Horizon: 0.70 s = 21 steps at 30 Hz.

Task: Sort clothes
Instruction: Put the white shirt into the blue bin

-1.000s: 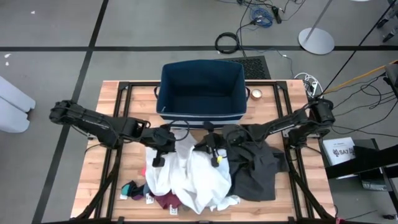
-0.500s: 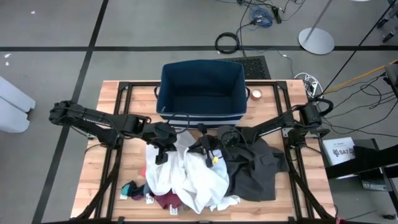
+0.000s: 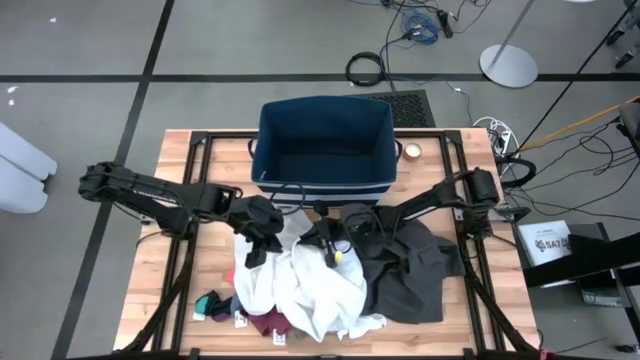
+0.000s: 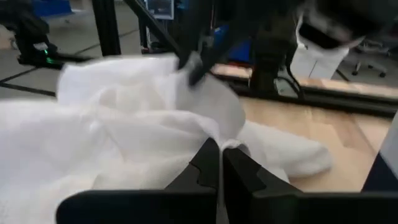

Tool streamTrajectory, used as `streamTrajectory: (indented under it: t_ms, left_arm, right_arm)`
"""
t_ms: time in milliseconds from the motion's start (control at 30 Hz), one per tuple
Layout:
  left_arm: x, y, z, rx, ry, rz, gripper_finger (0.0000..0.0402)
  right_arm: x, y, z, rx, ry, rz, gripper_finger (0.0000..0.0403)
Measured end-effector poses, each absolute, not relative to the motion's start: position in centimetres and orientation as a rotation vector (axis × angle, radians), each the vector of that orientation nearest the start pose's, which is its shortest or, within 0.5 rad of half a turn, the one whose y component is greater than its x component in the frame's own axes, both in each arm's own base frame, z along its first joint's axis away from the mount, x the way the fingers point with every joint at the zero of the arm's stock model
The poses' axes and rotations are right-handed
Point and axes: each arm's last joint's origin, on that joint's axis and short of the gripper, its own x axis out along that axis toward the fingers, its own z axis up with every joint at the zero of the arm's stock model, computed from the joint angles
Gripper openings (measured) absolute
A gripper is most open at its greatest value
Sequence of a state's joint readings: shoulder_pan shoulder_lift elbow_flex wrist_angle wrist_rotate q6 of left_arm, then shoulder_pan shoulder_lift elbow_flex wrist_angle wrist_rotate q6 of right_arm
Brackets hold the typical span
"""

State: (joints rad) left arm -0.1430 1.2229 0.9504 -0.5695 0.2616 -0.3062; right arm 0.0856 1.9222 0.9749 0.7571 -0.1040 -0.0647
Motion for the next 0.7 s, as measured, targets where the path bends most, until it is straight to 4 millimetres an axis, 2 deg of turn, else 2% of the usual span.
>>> streamTrajectory:
  t_ms: [133,300,400,500,700]
  left_arm:
    - [23.7,-4.2,27.8,-0.26,0.863,-0.283,0.0099]
    - [23.1,-3.8,28.0,-0.028,0.846,-0.277,0.0144]
    - [22.9,-3.7,27.4,0.102,0.898,-0.286,0.016]
    - [23.1,-3.7,27.2,0.142,0.896,-0.305,0.0164]
    - [23.1,-3.8,27.3,0.191,0.881,-0.336,0.0164]
  right_arm:
    - [40.4,3.8,15.3,-0.033,0.207,0.191,0.0]
    - [41.9,4.2,14.0,-0.022,0.236,0.205,0.0]
    - [42.4,4.6,14.2,-0.017,0.261,0.233,0.0]
    - [42.6,4.9,14.8,-0.054,0.292,0.247,0.0005]
    - [43.5,5.5,15.9,-0.164,0.328,0.274,0.0065]
